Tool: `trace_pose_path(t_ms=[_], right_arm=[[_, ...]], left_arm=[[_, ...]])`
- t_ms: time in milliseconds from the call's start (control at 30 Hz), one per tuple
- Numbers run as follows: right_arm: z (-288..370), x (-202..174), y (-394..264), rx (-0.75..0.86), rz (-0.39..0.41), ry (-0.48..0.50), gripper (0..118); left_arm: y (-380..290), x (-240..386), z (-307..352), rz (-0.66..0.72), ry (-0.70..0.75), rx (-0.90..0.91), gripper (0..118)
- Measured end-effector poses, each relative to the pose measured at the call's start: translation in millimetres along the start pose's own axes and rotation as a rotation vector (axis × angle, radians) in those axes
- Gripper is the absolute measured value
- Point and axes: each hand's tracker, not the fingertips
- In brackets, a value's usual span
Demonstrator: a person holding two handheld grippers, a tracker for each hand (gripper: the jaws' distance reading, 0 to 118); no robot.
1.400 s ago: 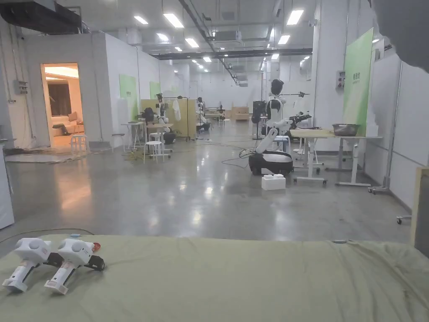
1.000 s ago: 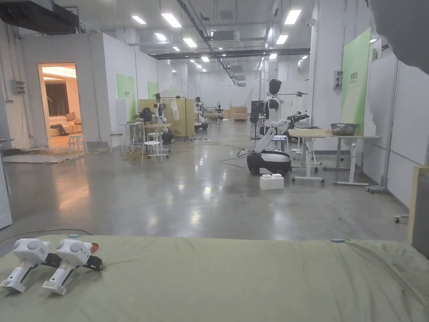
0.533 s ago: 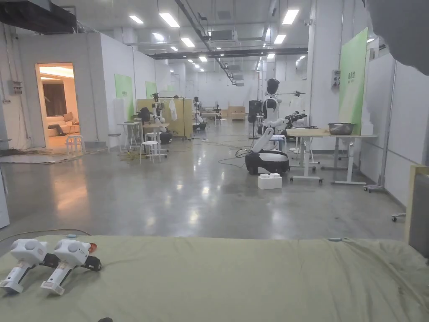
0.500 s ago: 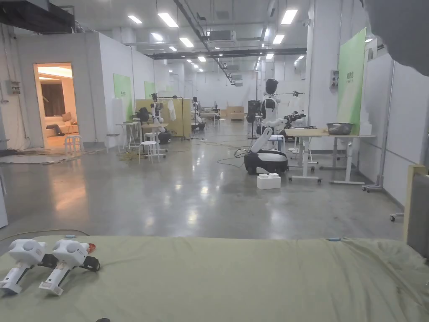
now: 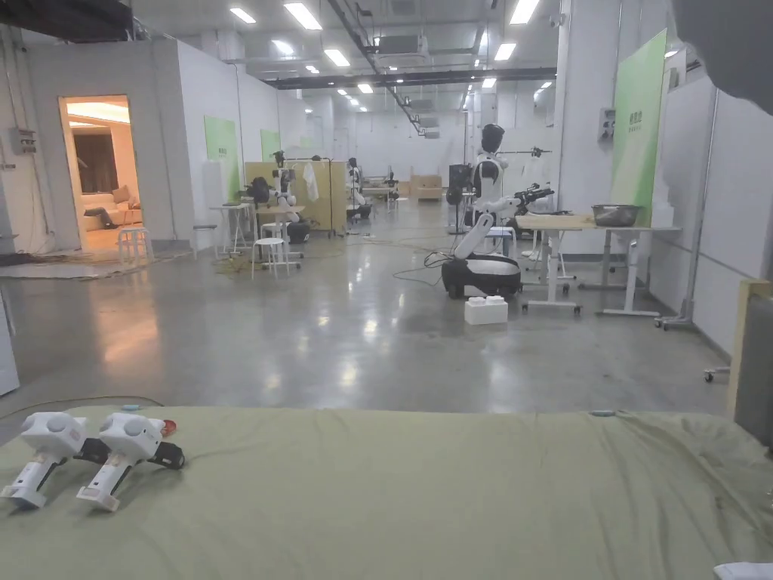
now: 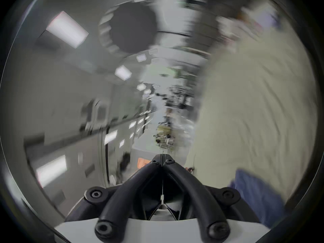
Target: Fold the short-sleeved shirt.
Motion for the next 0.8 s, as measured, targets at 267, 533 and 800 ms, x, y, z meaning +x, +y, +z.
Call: trace_pose_path(t_ms=[267, 533, 800], right_arm=[[28, -48, -9, 0.11, 0.214, 0.199, 0], [16, 17, -34, -0.108, -1.184, 0.041, 0], [18, -28, -68, -0.168, -1.571, 0.117, 0]], left_arm=[[4, 48, 17, 0.166, -0.305, 0.055, 0], [-72, -44, 18, 1.501, -0.05, 0.011, 0], [-61, -10, 27, 1.482, -0.13, 0.002, 0]])
